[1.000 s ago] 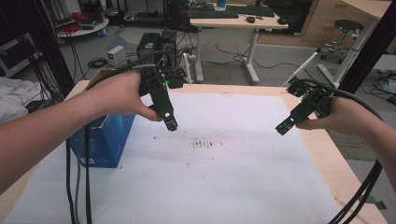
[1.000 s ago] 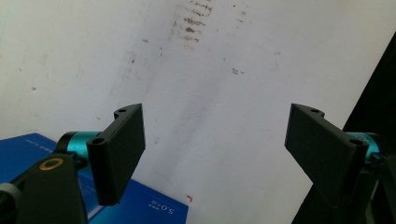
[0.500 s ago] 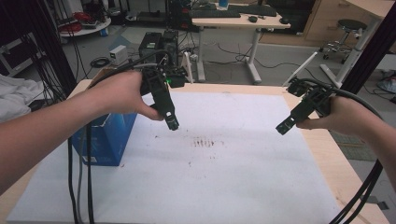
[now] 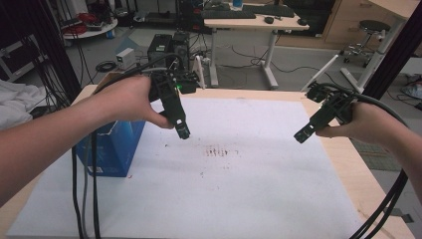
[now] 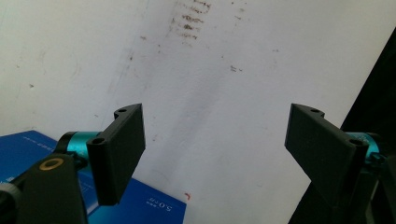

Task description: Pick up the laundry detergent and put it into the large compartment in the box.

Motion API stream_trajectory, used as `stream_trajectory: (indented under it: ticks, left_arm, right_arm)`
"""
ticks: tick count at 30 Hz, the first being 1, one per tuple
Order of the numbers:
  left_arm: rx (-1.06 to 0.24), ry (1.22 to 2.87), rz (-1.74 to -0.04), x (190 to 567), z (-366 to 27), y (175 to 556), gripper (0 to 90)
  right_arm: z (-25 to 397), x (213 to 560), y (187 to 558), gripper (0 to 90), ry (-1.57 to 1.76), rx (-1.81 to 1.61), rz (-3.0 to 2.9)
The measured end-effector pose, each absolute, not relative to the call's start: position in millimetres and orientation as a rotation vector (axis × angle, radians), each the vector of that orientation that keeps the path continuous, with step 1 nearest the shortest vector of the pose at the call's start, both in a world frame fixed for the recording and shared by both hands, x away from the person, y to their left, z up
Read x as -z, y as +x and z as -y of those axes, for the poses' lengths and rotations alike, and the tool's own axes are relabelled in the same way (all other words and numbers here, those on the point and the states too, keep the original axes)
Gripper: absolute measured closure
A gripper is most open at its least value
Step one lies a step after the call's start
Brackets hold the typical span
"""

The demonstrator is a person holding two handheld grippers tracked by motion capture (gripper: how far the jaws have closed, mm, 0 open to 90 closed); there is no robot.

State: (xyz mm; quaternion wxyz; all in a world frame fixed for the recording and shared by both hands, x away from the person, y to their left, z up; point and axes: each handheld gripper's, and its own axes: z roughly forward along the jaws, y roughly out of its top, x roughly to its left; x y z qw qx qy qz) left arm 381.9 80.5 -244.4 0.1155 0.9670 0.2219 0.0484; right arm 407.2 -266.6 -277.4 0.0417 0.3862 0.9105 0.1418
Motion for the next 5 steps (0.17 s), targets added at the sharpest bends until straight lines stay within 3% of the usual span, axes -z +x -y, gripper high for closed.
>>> stream_trajectory:
  ticks: [5]
  left_arm:
    - [-0.136, 2.832, -0.649, 244.7, -80.6, 382.0, 20.4]
  right_arm:
    - [266.0, 277.4, 407.7, 13.3, 1.188, -0.433, -2.786]
